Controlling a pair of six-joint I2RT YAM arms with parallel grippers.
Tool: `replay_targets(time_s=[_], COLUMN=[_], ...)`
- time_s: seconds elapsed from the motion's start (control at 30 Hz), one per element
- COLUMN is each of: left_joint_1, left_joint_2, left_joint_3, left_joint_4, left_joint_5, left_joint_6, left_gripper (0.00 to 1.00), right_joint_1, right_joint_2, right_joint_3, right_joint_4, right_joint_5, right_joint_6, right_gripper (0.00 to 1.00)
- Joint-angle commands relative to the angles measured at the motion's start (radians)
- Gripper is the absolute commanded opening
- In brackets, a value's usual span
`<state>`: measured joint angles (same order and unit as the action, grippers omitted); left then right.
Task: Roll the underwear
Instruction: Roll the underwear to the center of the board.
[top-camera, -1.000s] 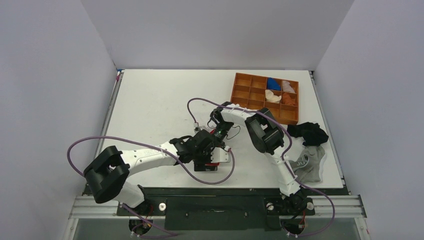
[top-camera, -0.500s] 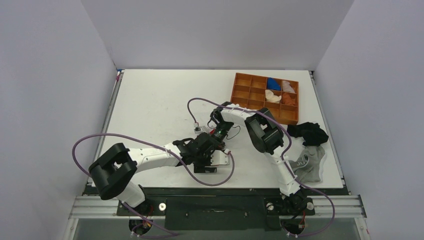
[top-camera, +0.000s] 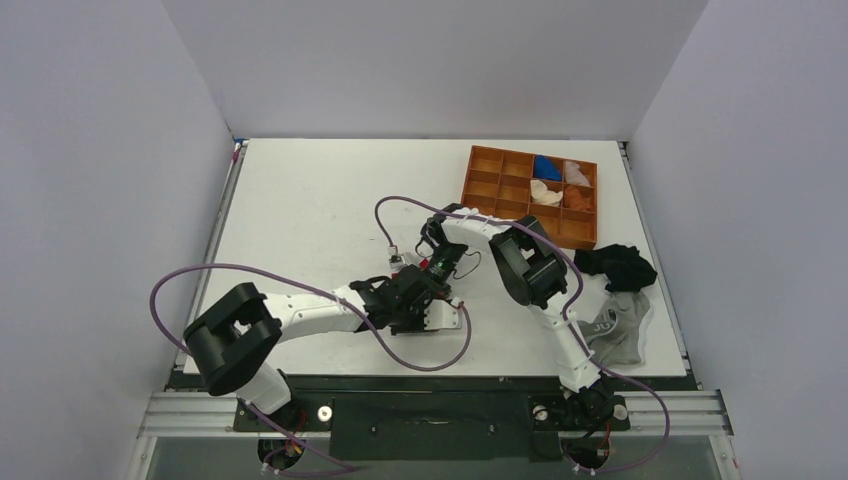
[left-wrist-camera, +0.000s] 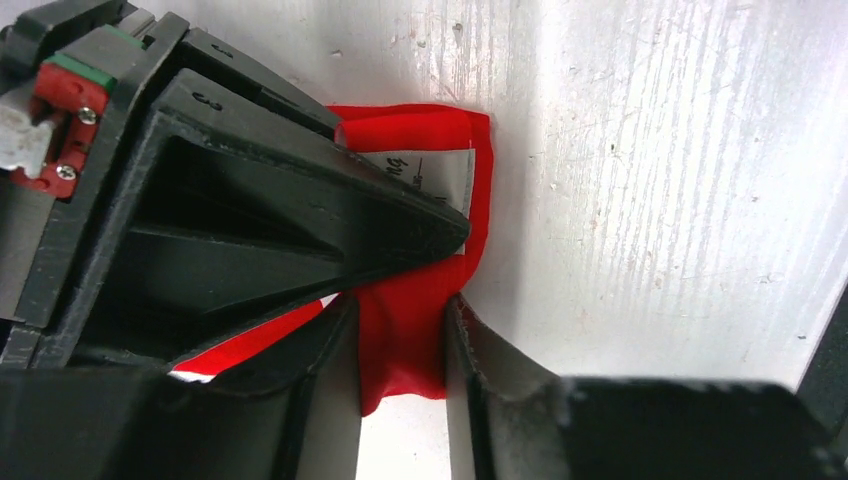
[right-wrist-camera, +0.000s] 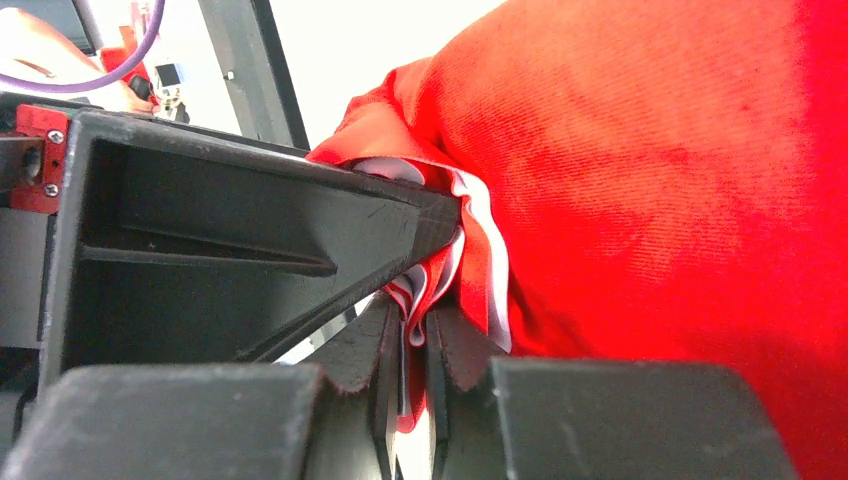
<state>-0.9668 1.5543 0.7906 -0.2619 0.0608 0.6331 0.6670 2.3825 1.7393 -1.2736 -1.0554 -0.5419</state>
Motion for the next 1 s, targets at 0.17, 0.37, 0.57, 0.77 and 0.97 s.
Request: replay_targets(time_s=[0.17, 0.37, 0.57, 0.77, 0.97], left_joint_1=[0.016, 0.082, 0.136, 0.182, 0.227], left_joint_2=[0.047, 0.026, 0.038, 0.094, 0.170], left_joint_3=[0.037, 0.044, 0.062, 0.101, 0.181], left_joint_4=[-0.124, -0.182, -0.226, -0.281, -0.372], left_joint_5=[0.074, 0.181, 0.302, 0.371, 0.446], left_joint_6=[-0.041, -0.041, -0.022, -0.005, 0.015], left_gripper=[0.00, 0.00, 0.00, 0.00, 0.00], right_joint_1=[-0.007, -0.033, -0.076, -0.163, -0.255], right_joint_2=[-0.020, -0.096, -0.185, -0.246, -0.295], right_joint_3=[-0.021, -0.052, -0.086, -0.116, -0.149], right_joint_4=[0.046, 0.061, 0.081, 0.106, 0.132], right_joint_5=[0.061, 0.081, 0.099, 0.118, 0.102], right_joint_6=[-0.046, -0.040, -0.033, -0.025, -0.017], right_gripper=[0.14, 0.41, 0.47, 0.47, 0.47])
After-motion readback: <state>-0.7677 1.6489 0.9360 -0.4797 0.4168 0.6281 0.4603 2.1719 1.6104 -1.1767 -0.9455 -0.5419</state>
